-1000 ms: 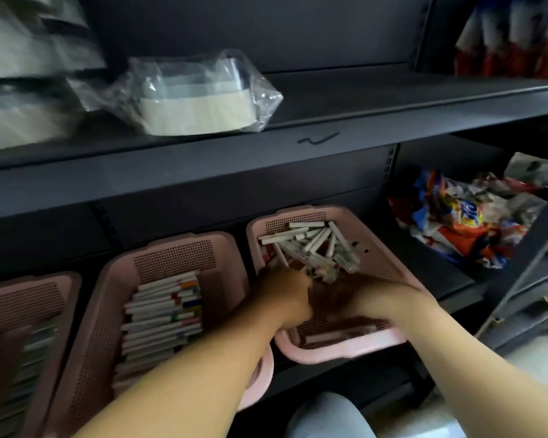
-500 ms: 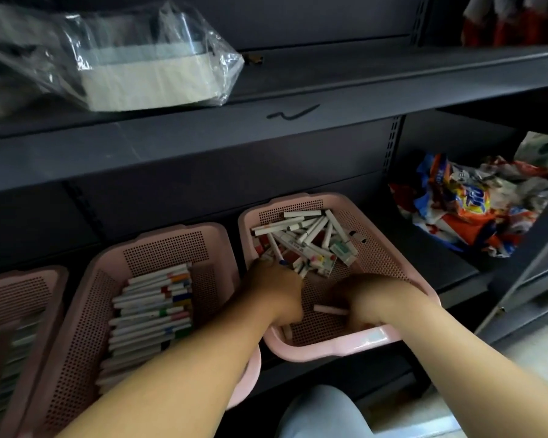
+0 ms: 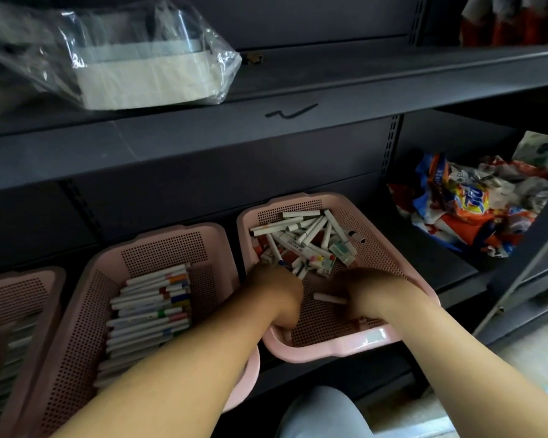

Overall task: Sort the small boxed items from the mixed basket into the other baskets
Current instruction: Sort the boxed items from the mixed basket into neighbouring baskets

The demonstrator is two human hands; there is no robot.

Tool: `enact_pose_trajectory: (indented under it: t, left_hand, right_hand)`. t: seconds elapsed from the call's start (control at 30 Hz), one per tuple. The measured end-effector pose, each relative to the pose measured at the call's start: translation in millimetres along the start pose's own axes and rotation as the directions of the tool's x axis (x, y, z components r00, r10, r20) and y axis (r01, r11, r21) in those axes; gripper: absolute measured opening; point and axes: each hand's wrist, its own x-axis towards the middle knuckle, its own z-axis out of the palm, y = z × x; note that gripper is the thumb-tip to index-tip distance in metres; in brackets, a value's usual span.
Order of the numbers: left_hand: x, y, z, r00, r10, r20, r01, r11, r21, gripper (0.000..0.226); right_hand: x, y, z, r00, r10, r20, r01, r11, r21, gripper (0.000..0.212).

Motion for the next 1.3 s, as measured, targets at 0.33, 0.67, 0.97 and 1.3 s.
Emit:
enact_pose_trajectory:
  t: [0.33, 0.67, 0.97, 1.3]
  left_hand:
    - [7.6, -2.5, 1.7, 0.999, 0.035, 0.031, -0.035, 0.999, -0.024, 0.036]
    - [-3.5, 3.0, -1.9, 0.992, 0.117, -0.037, -0.116, 0.993, 0.032, 0.027]
    - [-5.8, -5.3, 5.2, 0.887, 0.025, -0.462, -0.315, 0.764, -0.564, 0.014]
    - [-71.4, -78.1, -13.1, 0.824, -0.425, -0.375, -0.413, 0.002, -0.911, 0.021]
  right_hand:
    - [1.0, 2.8, 1.3, 0.997, -0.02, 0.075, 0.018, 1.0, 0.023, 0.058]
    - [5.9, 2.3, -1.0, 0.995, 0.037, -0.088, -0.018, 0.977, 0.212, 0.063]
    - [1.1, -2.2, -11.4, 0.965, 0.09, -0.247, 0.008, 0.929, 0.37, 0.042]
    - [-23.4, -17.7, -38.3, 0.881, 0.019, -0.473, 0.193, 0.898, 0.395, 0.021]
